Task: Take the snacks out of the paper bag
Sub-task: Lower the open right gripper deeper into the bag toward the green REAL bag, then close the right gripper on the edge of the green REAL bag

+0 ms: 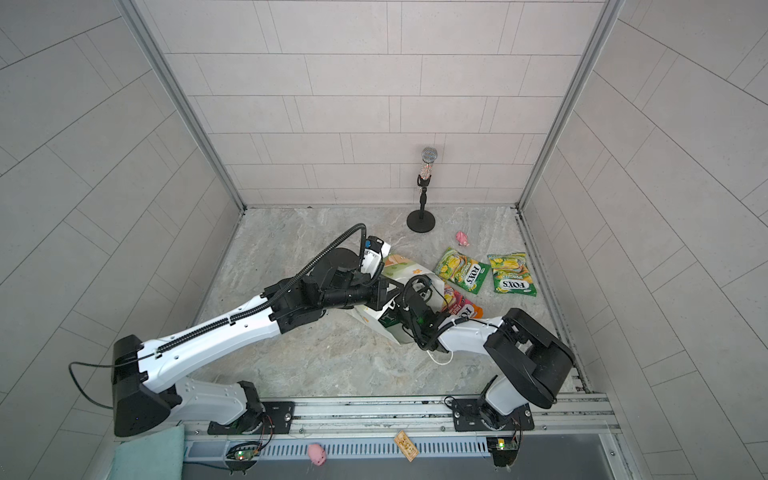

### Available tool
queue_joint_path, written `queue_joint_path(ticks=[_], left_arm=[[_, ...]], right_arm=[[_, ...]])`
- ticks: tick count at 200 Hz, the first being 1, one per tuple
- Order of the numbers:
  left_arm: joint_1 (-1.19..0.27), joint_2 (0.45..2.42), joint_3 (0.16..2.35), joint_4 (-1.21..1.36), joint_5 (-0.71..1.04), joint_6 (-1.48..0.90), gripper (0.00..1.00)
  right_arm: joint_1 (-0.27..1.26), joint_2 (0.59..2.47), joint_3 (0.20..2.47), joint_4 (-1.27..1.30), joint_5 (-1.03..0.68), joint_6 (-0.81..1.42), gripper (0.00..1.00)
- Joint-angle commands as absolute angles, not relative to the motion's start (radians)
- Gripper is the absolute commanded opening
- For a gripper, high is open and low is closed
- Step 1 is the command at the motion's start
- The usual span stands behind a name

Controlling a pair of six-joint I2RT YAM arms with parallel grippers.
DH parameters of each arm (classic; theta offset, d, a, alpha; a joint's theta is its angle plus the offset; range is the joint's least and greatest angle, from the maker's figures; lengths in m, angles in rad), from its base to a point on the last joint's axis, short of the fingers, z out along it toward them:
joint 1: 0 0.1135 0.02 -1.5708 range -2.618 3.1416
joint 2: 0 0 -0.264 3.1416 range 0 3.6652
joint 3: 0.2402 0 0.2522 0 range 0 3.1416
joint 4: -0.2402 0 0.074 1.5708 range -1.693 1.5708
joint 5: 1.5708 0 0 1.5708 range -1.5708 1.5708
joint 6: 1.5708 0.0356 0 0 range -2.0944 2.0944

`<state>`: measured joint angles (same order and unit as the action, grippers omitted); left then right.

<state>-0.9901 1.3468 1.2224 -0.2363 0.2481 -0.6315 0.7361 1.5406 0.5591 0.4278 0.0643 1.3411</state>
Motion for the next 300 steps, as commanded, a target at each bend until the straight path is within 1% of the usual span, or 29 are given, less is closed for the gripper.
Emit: queue_joint_path(ticks=[1, 34, 43, 57, 86, 116, 162, 186, 224, 261, 291, 300], left_arm=[[-1.004, 1.340, 1.226, -0.225, 0.266, -0.623, 0.00], [-1.005, 1.338, 1.227, -0.227, 0.265, -0.623, 0.00], [-1.005, 1.337, 1.226, -0.229, 0.264, -0.621, 0.00], [-1.006, 1.334, 1.224, -0.231, 0.258, -0.619, 0.00], [-1.006, 1.323, 1.220, -0.244, 0.232, -0.612, 0.00], [-1.006, 1.316, 1.216, -0.262, 0.192, -0.609, 0.00], [-1.004, 1.295, 1.211, -0.300, 0.093, -0.601, 0.00], [-1.004, 1.285, 1.207, -0.317, 0.056, -0.595, 0.00], [-1.005, 1.281, 1.205, -0.328, 0.049, -0.588, 0.00], [-1.004, 1.282, 1.207, -0.325, 0.052, -0.588, 0.00], [-1.004, 1.288, 1.210, -0.323, 0.064, -0.586, 0.00], [-1.004, 1.289, 1.210, -0.321, 0.069, -0.585, 0.00]], right_arm=[[0.722, 1.592, 0.552, 0.480, 0.010, 1.384, 0.41], [0.720, 1.651, 0.562, 0.566, -0.028, 1.390, 0.44], [0.720, 1.668, 0.560, 0.599, -0.039, 1.390, 0.43], [0.717, 1.690, 0.554, 0.667, -0.056, 1.390, 0.31], [0.710, 1.701, 0.549, 0.727, -0.097, 1.364, 0.00], [0.708, 1.635, 0.558, 0.635, -0.106, 1.299, 0.00], [0.708, 1.470, 0.574, 0.430, -0.089, 1.190, 0.00], [0.706, 1.411, 0.565, 0.373, -0.089, 1.172, 0.00], [0.699, 1.323, 0.543, 0.320, -0.088, 1.143, 0.00], [0.696, 1.228, 0.524, 0.221, -0.013, 1.115, 0.00], [0.697, 1.205, 0.524, 0.163, 0.038, 1.114, 0.00], [0.697, 1.208, 0.529, 0.144, 0.047, 1.115, 0.09]])
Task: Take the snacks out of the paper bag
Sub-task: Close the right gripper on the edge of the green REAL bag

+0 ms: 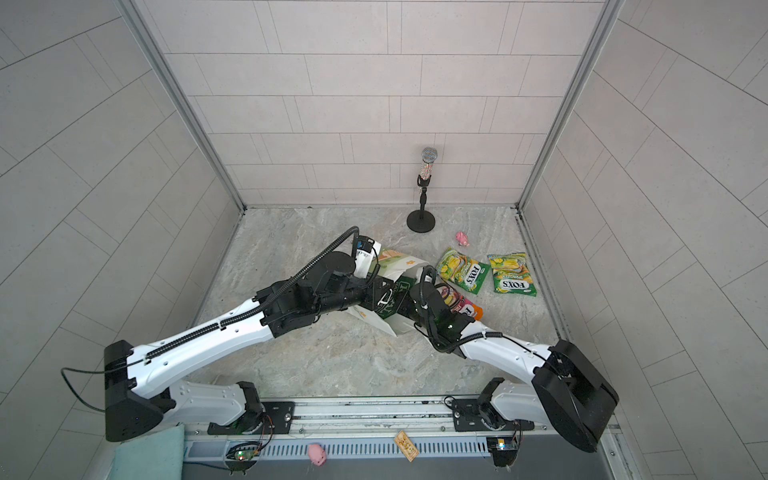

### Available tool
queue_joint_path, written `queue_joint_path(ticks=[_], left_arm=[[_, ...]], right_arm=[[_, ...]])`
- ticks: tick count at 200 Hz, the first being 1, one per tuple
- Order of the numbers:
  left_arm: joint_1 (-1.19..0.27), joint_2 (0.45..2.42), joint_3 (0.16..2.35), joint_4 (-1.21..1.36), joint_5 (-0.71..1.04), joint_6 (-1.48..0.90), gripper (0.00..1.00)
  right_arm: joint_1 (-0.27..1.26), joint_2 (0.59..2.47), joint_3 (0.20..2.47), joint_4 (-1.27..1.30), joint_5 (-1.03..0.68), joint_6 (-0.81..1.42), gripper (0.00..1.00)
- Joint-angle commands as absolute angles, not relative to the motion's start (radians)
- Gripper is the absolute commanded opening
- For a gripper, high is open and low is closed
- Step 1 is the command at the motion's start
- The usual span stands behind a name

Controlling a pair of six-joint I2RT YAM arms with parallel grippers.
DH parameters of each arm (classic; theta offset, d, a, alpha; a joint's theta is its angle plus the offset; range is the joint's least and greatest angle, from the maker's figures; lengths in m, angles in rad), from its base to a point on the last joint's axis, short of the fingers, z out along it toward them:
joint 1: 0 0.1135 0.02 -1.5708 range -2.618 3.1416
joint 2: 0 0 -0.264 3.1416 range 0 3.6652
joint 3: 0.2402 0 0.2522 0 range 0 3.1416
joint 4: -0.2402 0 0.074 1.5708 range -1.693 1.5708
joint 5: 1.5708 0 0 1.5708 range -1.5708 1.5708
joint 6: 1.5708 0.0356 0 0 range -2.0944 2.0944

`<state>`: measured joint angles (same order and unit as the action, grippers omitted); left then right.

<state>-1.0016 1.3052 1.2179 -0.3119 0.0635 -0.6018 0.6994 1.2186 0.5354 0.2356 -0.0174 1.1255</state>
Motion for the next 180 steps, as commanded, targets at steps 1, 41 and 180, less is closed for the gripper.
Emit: queue_joint_path(ticks=[1, 41, 180], left_arm=[[-1.005, 1.289, 1.211, -0.320, 0.070, -0.585, 0.00], [-1.005, 1.294, 1.214, -0.316, 0.082, -0.582, 0.00], [-1.004, 1.293, 1.212, -0.305, 0.113, -0.580, 0.00]], right_arm=[[0.696, 1.209, 0.529, 0.143, 0.048, 1.114, 0.09], [0.695, 1.227, 0.563, 0.060, 0.063, 1.131, 0.27], [0.695, 1.374, 0.681, -0.012, 0.135, 1.122, 0.40]])
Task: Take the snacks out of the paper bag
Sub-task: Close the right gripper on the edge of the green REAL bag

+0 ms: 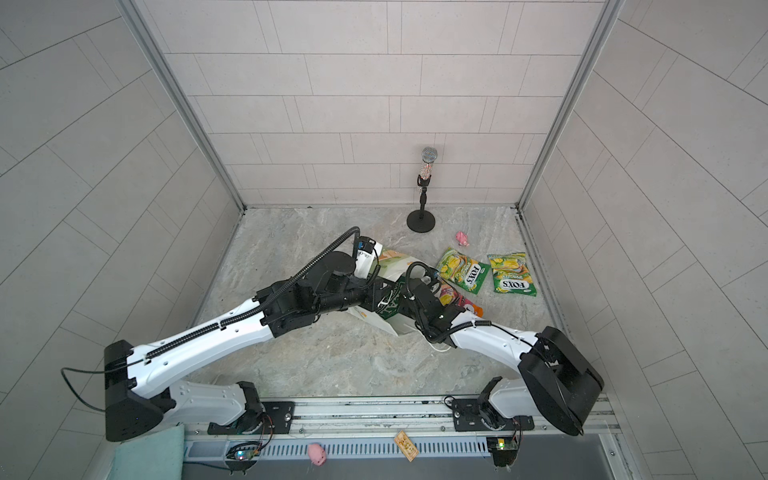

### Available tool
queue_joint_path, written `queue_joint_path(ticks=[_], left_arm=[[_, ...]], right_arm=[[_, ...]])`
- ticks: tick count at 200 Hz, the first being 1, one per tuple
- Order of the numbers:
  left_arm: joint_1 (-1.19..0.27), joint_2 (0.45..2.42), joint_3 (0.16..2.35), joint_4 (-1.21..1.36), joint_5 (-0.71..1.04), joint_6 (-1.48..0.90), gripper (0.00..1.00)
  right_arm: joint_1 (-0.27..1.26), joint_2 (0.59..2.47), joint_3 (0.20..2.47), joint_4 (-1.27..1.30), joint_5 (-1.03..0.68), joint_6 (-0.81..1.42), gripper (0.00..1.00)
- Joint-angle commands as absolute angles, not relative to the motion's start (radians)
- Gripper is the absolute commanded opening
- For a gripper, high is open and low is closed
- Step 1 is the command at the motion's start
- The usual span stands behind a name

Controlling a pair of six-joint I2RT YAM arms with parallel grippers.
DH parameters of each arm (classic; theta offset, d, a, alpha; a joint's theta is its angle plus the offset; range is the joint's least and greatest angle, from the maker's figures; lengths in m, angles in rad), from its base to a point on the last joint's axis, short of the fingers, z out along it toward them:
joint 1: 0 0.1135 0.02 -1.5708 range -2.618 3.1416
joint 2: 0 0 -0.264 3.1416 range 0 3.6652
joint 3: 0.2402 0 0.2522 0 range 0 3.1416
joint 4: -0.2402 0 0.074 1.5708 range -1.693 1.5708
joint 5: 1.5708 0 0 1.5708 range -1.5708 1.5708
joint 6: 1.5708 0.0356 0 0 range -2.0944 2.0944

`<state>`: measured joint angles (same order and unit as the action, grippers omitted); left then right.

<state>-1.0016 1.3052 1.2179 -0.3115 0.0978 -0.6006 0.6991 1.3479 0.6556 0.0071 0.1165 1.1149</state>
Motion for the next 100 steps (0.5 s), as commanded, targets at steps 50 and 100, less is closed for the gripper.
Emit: queue_joint_path(ticks=[50, 100], left_arm=[[-1.004, 1.286, 1.209, -0.305, 0.109, -0.579, 0.00], [-1.004, 1.281, 1.204, -0.313, 0.087, -0.577, 0.00]], right_arm=[[0.695, 1.463, 0.727, -0.021, 0.123, 1.113, 0.40], [0.695, 1.482, 0.756, -0.022, 0.075, 1.069, 0.03]])
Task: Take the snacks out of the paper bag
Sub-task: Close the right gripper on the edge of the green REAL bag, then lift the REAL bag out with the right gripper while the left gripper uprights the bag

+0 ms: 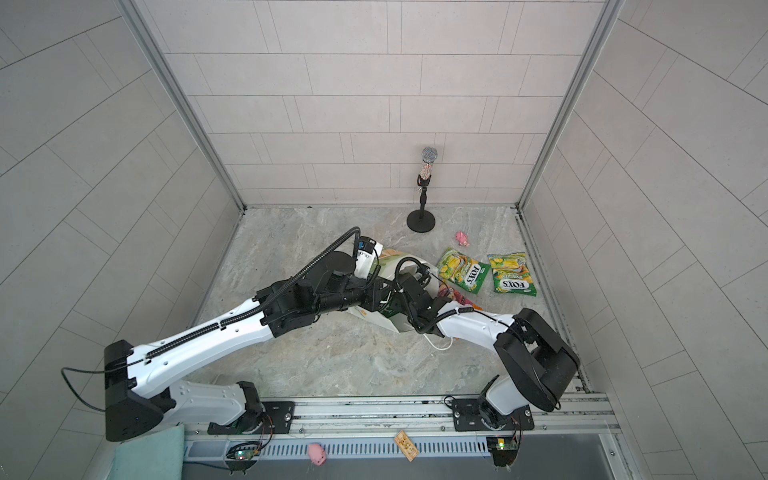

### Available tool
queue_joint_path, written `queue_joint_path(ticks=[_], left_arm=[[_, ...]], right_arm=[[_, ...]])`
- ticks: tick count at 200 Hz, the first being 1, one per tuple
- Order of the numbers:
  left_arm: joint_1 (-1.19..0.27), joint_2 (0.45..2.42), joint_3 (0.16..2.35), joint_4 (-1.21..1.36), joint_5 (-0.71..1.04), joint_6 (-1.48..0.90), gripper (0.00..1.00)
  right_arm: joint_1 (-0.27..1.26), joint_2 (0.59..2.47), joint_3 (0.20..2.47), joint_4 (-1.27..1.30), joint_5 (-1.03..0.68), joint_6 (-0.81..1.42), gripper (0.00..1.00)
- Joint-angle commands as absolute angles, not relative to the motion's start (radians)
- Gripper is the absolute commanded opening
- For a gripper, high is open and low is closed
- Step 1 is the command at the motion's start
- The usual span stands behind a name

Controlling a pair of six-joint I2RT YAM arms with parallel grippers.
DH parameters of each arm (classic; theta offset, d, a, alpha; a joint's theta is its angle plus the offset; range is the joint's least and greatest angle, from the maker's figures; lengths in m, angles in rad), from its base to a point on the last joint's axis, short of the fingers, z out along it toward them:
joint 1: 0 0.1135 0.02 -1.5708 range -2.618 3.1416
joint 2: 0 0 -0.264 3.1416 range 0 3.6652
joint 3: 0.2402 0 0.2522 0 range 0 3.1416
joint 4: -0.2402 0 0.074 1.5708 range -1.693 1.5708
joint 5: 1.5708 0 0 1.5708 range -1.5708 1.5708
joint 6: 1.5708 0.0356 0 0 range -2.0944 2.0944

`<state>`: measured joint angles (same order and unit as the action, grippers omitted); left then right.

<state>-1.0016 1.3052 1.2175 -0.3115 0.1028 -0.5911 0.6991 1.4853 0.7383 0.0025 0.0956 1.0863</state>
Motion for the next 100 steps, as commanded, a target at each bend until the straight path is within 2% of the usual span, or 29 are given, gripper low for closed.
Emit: queue_joint_path(ticks=[1, 100], left_arm=[[-1.004, 1.281, 1.204, -0.314, 0.086, -0.577, 0.00], [-1.005, 1.278, 1.194, -0.339, 0.000, -0.574, 0.00]], right_arm=[[0.694, 1.481, 0.757, -0.023, 0.075, 1.068, 0.02], [0.691, 1.281, 0.787, -0.123, 0.046, 0.905, 0.00]])
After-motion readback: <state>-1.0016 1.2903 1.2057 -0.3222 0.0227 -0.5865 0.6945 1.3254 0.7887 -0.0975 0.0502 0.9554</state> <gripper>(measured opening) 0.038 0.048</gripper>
